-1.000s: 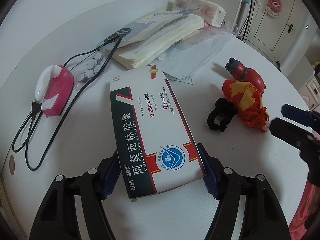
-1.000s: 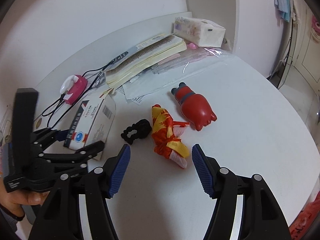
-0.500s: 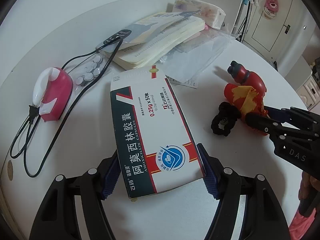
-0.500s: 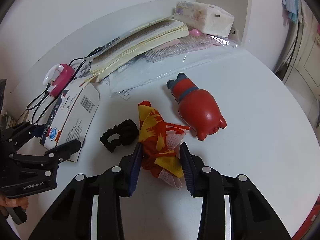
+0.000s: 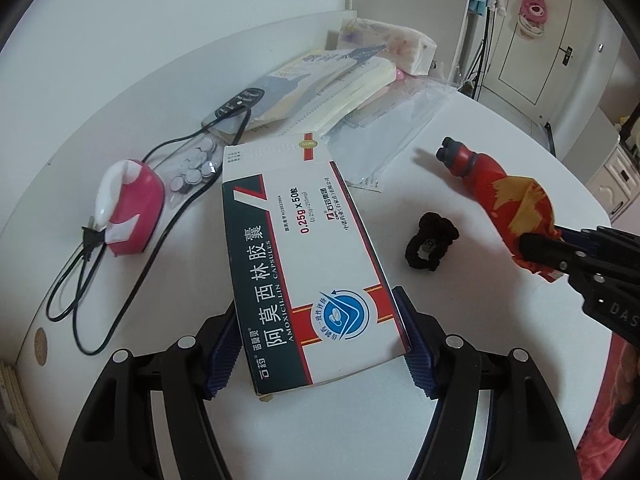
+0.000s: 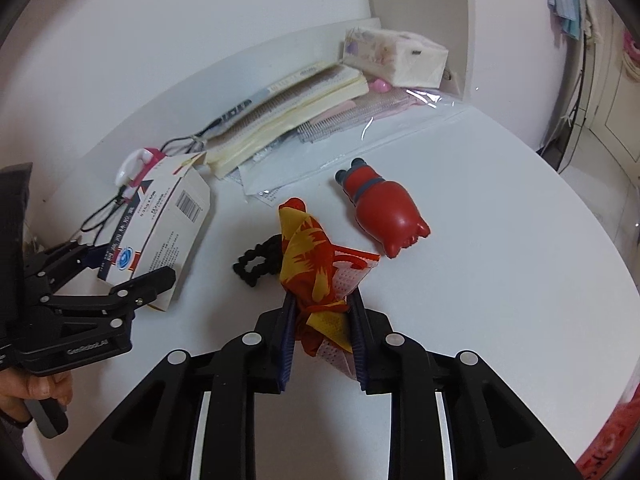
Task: Collect trash
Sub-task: 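Carry the medicine box and wrapper over the orange bucket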
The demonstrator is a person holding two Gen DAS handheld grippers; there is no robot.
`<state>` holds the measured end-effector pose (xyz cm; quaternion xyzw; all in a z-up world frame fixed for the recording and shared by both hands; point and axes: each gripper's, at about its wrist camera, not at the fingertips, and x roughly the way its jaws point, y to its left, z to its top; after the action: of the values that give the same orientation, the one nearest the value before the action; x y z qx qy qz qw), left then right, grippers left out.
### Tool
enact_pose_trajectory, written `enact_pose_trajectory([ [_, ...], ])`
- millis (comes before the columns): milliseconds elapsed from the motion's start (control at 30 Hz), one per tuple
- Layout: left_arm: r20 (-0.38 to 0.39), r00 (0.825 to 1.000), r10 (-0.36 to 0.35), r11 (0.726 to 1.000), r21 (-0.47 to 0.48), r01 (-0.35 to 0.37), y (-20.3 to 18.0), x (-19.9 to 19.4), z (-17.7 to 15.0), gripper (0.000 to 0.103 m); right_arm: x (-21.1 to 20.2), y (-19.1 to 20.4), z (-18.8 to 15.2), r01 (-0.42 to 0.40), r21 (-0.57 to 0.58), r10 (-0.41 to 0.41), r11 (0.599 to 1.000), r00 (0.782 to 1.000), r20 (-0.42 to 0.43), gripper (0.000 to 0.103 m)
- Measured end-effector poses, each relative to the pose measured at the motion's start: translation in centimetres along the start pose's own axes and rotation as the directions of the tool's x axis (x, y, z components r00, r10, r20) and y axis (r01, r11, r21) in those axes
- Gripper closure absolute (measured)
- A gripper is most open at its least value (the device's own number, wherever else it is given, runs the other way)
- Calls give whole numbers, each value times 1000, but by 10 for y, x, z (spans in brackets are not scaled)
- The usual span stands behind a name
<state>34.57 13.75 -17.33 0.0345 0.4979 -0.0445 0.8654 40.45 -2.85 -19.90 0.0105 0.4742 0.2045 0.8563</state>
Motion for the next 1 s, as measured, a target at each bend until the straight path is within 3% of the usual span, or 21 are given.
enact_pose_trajectory([
  [300, 39, 999, 6, 999, 32, -8, -20, -54, -31, 33, -77, 11, -35, -57, 27, 55, 998, 996, 70, 79],
  [533, 69, 997, -26, 997, 69, 21, -61, -100, -62, 33, -132, 11, -80, -69, 42, 65, 997, 993, 101, 79],
  [833, 82, 990, -114, 976, 193, 96, -146, -142, -94, 33, -208, -17, -148, -40, 113, 23, 993, 988, 151, 79],
  [1000, 64, 980, -187, 939, 305, 159, -207, -151, -105, 33, -244, -52, -190, 5, 205, -40, 979, 986, 164, 79],
])
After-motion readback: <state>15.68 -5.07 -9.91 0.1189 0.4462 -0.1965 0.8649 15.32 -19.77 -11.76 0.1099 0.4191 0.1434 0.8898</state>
